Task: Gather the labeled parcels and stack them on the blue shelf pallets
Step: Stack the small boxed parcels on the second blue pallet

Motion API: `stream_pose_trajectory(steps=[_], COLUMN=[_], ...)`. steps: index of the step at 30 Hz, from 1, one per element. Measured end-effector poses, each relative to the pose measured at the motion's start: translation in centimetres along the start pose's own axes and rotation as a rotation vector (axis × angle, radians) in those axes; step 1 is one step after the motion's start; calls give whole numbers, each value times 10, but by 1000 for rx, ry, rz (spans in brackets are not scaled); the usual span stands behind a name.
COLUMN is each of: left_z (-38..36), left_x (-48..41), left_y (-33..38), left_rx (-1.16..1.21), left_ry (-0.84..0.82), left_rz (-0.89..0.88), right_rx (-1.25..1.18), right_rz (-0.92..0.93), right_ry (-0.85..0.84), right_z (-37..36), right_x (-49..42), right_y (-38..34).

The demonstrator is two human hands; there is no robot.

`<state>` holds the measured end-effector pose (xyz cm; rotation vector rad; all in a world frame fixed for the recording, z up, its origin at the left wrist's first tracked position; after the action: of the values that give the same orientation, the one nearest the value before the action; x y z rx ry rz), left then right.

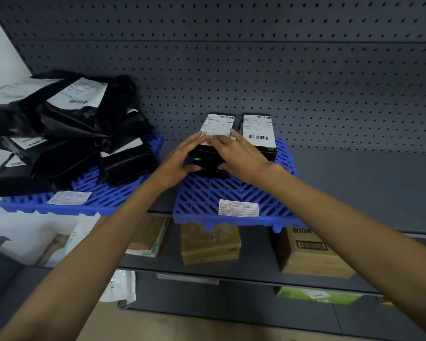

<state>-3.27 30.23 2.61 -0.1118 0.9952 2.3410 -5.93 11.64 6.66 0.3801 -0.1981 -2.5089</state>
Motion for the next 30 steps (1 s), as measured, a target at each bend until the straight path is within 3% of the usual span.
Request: stream_pose_trajectory(steps=[6,11,16,25,27,30], left_z=[-2,-13,-25,-20,-19,-23], left_x=[-2,2,-5,-2,2,5], left_y=[-3,-1,9,16,16,18], left_rx=[-17,-161,-149,-25,24,111], left_ry=[-106,-13,-40,-21,20,16], left_rz=[3,-45,-46,20,73,154], right_rx=[-18,27,74,-119,-159,-354], right_rz=[-59,-110,-174,-267,-329,-453], right_ry=[19,8,14,-5,38,-48], right_z=[5,11,13,19,16,-1], right_x=[0,-2,-1,-1,10,35], right_y=[0,4,11,25,37,56])
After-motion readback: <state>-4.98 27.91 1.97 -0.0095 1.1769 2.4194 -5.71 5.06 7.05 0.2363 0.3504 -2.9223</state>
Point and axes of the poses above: each hand's wrist, its own x-axis away from the middle knuckle, its own z-axis out of the back of the hand, y = z × x, the point moved 2 cm from there along -x, towards the middle knuckle, and after that the axes turned 2 degrees about x, right-handed, at the moved point
